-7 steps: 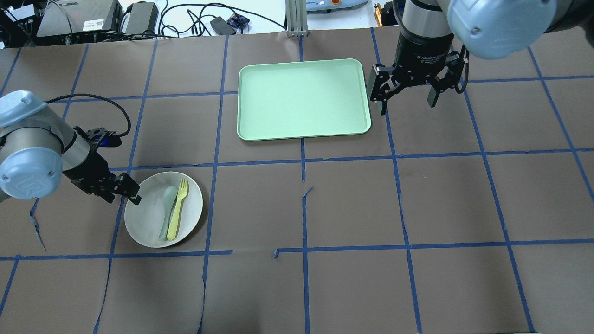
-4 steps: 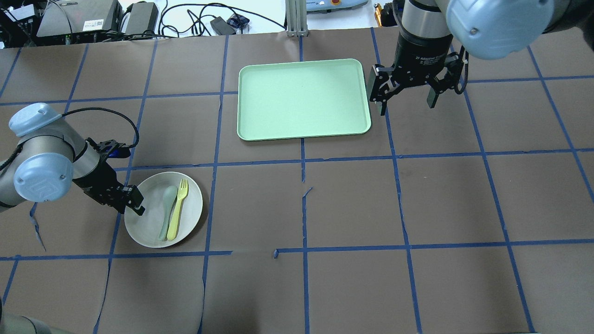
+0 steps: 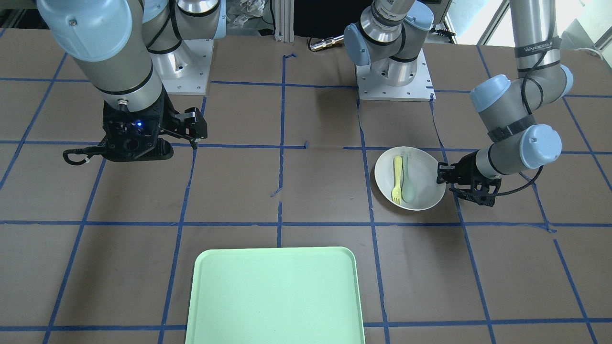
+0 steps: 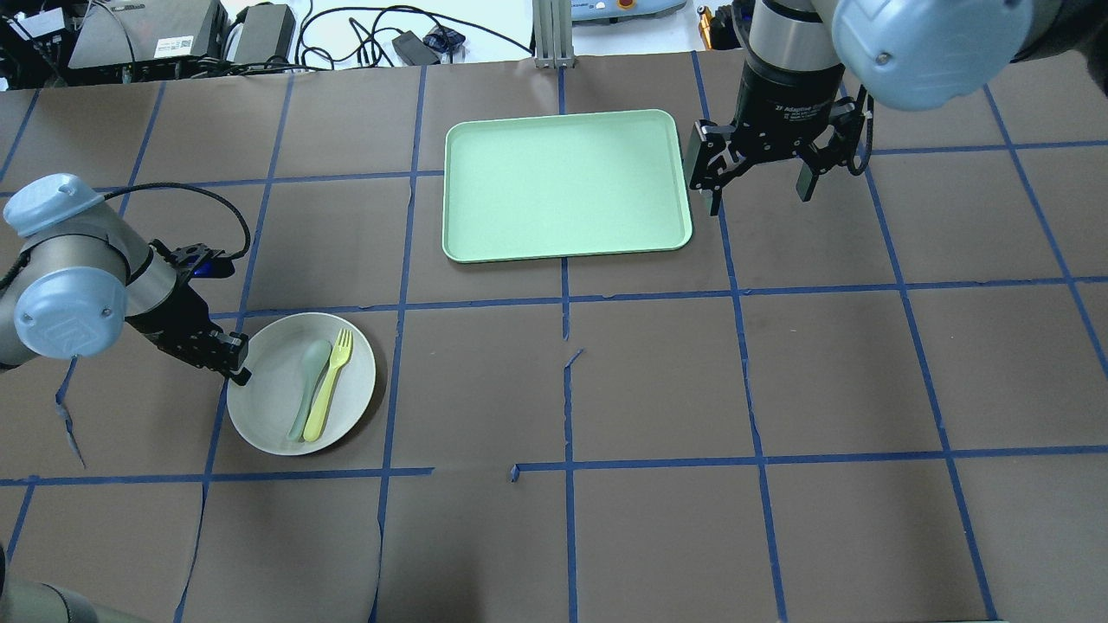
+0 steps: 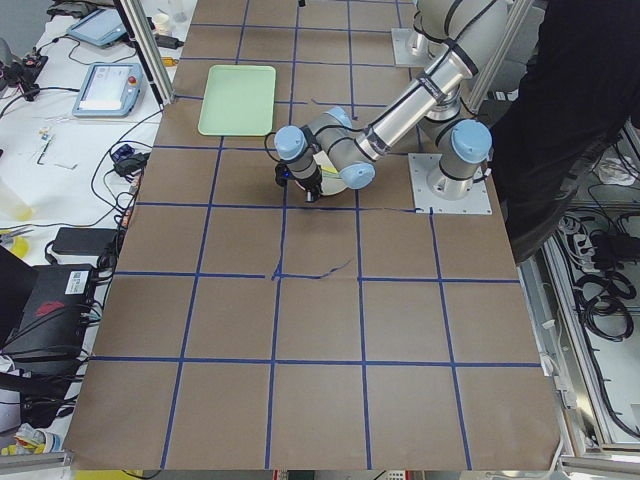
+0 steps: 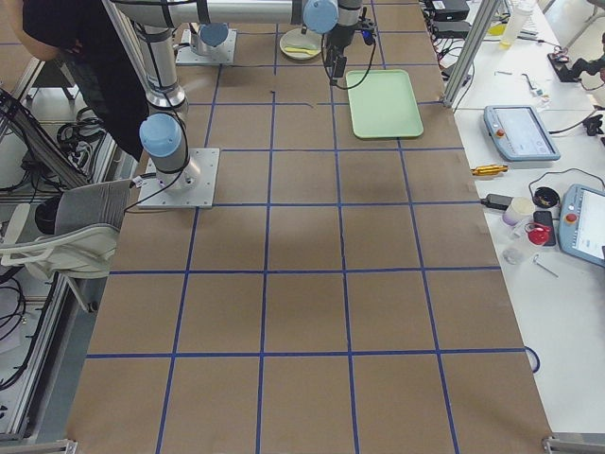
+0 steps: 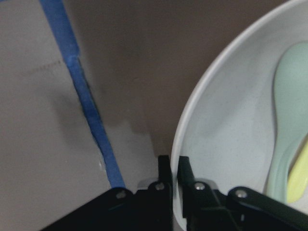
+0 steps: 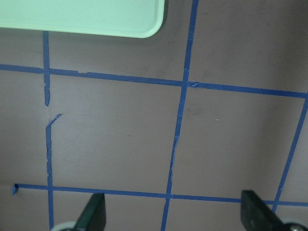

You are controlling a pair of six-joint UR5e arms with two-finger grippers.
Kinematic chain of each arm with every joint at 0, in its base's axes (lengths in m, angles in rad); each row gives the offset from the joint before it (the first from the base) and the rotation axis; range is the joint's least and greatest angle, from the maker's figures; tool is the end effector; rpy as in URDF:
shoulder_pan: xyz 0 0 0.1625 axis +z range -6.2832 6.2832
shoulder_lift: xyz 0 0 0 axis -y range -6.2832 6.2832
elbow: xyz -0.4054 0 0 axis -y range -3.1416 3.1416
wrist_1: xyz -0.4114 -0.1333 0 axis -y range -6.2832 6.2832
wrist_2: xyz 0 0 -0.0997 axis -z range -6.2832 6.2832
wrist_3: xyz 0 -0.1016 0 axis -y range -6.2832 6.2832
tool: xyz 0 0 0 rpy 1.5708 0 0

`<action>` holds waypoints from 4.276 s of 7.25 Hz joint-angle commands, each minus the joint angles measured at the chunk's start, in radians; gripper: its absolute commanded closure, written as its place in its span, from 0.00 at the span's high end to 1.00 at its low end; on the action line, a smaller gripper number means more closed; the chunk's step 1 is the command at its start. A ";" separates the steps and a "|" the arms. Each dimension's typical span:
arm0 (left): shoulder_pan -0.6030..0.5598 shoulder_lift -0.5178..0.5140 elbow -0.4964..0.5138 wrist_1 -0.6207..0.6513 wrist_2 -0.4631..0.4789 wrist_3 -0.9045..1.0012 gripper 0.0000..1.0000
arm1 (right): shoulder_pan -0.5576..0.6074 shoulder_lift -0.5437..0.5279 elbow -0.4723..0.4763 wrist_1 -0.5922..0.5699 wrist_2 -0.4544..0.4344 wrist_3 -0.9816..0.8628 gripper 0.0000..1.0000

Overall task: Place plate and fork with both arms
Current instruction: 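Grip the plate rim with the left gripper and carry it onto the green tray, then lower the plate onto the tray and open the left gripper, then raise the left gripper away while the right gripper reaches over the yellow fork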

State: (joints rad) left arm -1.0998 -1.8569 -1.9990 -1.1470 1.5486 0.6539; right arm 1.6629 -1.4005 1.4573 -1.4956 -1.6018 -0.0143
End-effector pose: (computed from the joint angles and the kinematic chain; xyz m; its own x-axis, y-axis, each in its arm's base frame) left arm 0.1023 -0.4996 0.1560 -0.9693 0.1548 0.1911 0.1951 0.9571 0.2144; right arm 0.1816 -0.5505 0.4249 -0.9935 -0.1101 0.0288 -0.1054 0.9856 0.1320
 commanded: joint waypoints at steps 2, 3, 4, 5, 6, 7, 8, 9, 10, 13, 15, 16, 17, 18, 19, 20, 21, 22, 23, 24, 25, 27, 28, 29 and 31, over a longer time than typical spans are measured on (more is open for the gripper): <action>-0.018 -0.007 0.165 -0.162 -0.073 -0.125 0.00 | 0.000 0.002 0.002 0.002 -0.001 -0.003 1.00; -0.043 -0.013 0.240 -0.244 -0.147 -0.187 0.00 | 0.000 0.000 0.002 0.002 -0.003 -0.003 1.00; -0.079 -0.018 0.287 -0.273 -0.216 -0.262 0.00 | 0.000 0.002 0.002 0.002 -0.003 -0.003 1.00; -0.142 -0.037 0.316 -0.257 -0.273 -0.372 0.00 | 0.000 0.002 0.002 0.002 -0.006 -0.003 1.00; -0.213 -0.094 0.369 -0.181 -0.344 -0.463 0.00 | 0.000 0.000 0.002 0.002 -0.006 -0.003 1.00; -0.272 -0.173 0.450 -0.166 -0.349 -0.511 0.00 | 0.000 0.000 0.002 0.002 -0.004 -0.001 1.00; -0.337 -0.250 0.542 -0.163 -0.354 -0.580 0.00 | 0.000 0.002 0.002 0.003 -0.004 -0.001 1.00; -0.392 -0.325 0.616 -0.137 -0.405 -0.646 0.00 | 0.000 0.002 0.002 0.005 -0.003 0.001 1.00; -0.431 -0.381 0.678 -0.122 -0.415 -0.672 0.00 | 0.000 0.002 0.002 0.005 -0.001 0.007 1.00; -0.512 -0.504 0.743 -0.005 -0.470 -0.692 0.00 | 0.000 0.000 0.034 0.002 -0.001 0.010 1.00; -0.517 -0.528 0.747 0.019 -0.470 -0.668 0.00 | 0.002 0.002 0.037 -0.032 0.002 0.013 1.00; -0.520 -0.534 0.747 0.039 -0.467 -0.659 0.00 | 0.002 0.002 0.037 -0.032 0.000 0.013 1.00; -0.522 -0.533 0.747 0.041 -0.464 -0.656 0.48 | 0.002 0.002 0.037 -0.034 0.000 0.010 1.00; -0.531 -0.532 0.747 0.041 -0.461 -0.657 0.58 | 0.002 0.002 0.037 -0.037 0.000 0.013 1.00; -0.534 -0.515 0.747 0.041 -0.459 -0.659 0.97 | 0.002 0.002 0.034 -0.058 -0.003 0.002 1.00; -0.531 -0.469 0.744 0.035 -0.450 -0.668 1.00 | 0.002 0.008 0.026 -0.110 -0.001 0.004 1.00; -0.519 -0.412 0.732 0.012 -0.358 -0.660 1.00 | 0.002 0.056 0.023 -0.237 -0.001 0.016 1.00; -0.502 -0.348 0.718 -0.090 -0.238 -0.657 1.00 | 0.005 0.104 0.023 -0.353 0.005 0.045 1.00; -0.477 -0.279 0.688 -0.200 -0.152 -0.601 1.00 | 0.008 0.157 0.020 -0.429 0.006 0.054 0.98; -0.435 -0.207 0.645 -0.296 -0.040 -0.486 1.00 | 0.020 0.216 0.000 -0.495 0.008 0.059 0.85; -0.379 -0.149 0.602 -0.336 -0.029 -0.432 1.00 | 0.050 0.274 -0.033 -0.503 0.010 0.082 0.66; -0.307 -0.064 0.490 -0.350 -0.028 -0.427 1.00 | 0.107 0.430 -0.139 -0.570 0.013 0.177 0.65; -0.296 -0.042 0.456 -0.344 -0.031 -0.425 1.00 | 0.121 0.472 -0.173 -0.587 0.013 0.186 0.63; -0.295 -0.038 0.441 -0.341 -0.031 -0.425 1.00 | 0.123 0.486 -0.195 -0.589 0.013 0.200 0.58; -0.295 -0.038 0.428 -0.339 -0.033 -0.425 1.00 | 0.127 0.546 -0.259 -0.591 0.017 0.209 0.55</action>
State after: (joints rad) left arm -1.3956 -1.8973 -1.5606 -1.4882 1.5156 0.2283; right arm 1.7854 -0.8938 1.2422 -2.0843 -1.5869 0.1863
